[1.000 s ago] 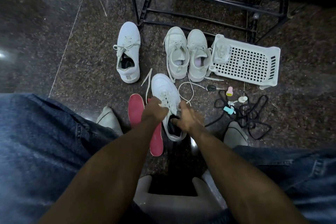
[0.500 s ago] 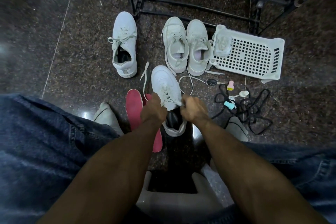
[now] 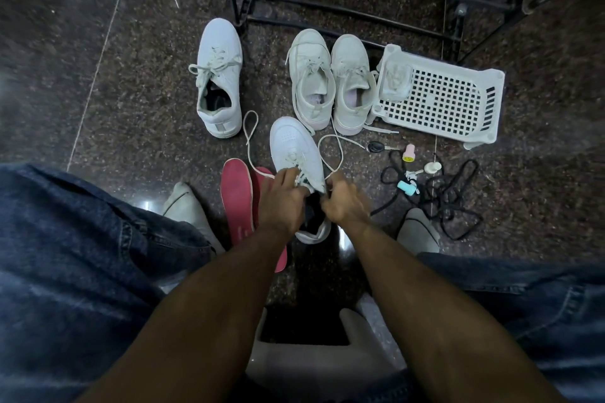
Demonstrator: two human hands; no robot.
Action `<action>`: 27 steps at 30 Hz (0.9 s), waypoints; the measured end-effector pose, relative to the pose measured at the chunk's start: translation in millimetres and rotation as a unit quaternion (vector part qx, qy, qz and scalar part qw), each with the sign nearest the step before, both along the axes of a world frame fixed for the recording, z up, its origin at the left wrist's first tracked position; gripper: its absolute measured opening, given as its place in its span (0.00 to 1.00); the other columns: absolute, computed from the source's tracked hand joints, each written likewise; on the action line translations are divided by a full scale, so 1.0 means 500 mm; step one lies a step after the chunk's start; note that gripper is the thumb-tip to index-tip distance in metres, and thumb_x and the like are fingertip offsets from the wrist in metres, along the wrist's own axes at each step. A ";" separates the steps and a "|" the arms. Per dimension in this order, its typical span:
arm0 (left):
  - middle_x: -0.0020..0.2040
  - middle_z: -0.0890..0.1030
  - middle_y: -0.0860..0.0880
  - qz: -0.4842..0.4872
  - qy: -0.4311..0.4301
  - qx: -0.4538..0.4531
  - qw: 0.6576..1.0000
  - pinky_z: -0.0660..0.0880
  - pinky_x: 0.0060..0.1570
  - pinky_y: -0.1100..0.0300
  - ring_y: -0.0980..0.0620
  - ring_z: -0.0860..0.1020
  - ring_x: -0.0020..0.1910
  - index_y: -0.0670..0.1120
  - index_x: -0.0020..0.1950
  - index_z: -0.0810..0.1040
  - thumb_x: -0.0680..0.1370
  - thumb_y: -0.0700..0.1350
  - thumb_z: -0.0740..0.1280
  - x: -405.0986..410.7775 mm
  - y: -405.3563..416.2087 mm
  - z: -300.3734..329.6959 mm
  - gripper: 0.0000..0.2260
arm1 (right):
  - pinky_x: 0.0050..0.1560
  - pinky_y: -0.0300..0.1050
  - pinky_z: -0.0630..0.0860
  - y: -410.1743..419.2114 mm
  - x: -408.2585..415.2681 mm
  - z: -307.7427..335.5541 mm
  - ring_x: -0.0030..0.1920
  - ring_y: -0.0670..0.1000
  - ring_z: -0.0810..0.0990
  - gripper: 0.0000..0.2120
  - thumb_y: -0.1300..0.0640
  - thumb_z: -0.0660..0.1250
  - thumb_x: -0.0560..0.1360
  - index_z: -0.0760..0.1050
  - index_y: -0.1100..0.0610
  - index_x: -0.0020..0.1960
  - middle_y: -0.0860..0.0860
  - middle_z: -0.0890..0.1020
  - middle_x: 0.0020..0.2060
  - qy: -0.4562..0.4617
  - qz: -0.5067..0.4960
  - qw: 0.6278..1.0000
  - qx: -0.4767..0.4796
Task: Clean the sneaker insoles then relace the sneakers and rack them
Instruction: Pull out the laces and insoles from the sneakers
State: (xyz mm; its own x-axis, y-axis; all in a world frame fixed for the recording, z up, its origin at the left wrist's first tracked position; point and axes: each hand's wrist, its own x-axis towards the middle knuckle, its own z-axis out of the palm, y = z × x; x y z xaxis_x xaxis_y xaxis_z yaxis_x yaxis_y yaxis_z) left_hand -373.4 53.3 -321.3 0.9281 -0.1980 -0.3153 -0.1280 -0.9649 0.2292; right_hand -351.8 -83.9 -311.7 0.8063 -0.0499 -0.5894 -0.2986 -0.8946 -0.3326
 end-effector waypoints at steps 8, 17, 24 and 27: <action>0.56 0.73 0.46 0.049 0.005 0.074 0.996 0.73 0.44 0.49 0.43 0.74 0.52 0.47 0.54 0.75 0.67 0.48 0.74 0.026 -0.024 -0.038 0.18 | 0.48 0.46 0.74 -0.018 0.024 -0.021 0.54 0.59 0.80 0.10 0.56 0.66 0.72 0.78 0.52 0.53 0.55 0.83 0.51 0.059 0.020 0.996 0.060; 0.48 0.77 0.44 0.017 -0.025 0.101 0.994 0.74 0.45 0.49 0.41 0.76 0.45 0.45 0.40 0.81 0.65 0.48 0.75 0.031 -0.010 -0.080 0.08 | 0.44 0.42 0.68 -0.025 0.022 -0.040 0.54 0.59 0.80 0.10 0.56 0.67 0.72 0.78 0.50 0.53 0.55 0.82 0.53 0.058 0.018 0.996 0.064; 0.54 0.77 0.42 -0.038 -0.088 -0.024 0.995 0.74 0.47 0.49 0.40 0.76 0.49 0.44 0.38 0.81 0.72 0.48 0.60 0.024 0.025 -0.078 0.13 | 0.43 0.43 0.67 -0.017 0.013 -0.032 0.54 0.61 0.79 0.09 0.56 0.66 0.73 0.78 0.51 0.53 0.56 0.82 0.53 0.037 0.007 0.998 0.053; 0.54 0.77 0.41 -0.072 -0.083 -0.097 0.989 0.73 0.37 0.55 0.41 0.79 0.45 0.39 0.42 0.79 0.74 0.46 0.56 0.021 0.039 -0.063 0.15 | 0.46 0.45 0.70 -0.010 0.010 -0.027 0.55 0.62 0.79 0.10 0.55 0.66 0.73 0.78 0.51 0.54 0.57 0.82 0.53 0.031 0.006 0.999 0.040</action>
State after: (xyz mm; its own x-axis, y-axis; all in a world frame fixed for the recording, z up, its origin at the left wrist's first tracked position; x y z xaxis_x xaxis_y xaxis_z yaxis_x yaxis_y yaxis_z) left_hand -363.1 73.0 -352.8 0.9215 -0.3741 -0.1041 -0.3126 -0.8737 0.3727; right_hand -346.8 -89.0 -325.2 0.7689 0.0091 -0.6393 -0.3103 -0.8690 -0.3855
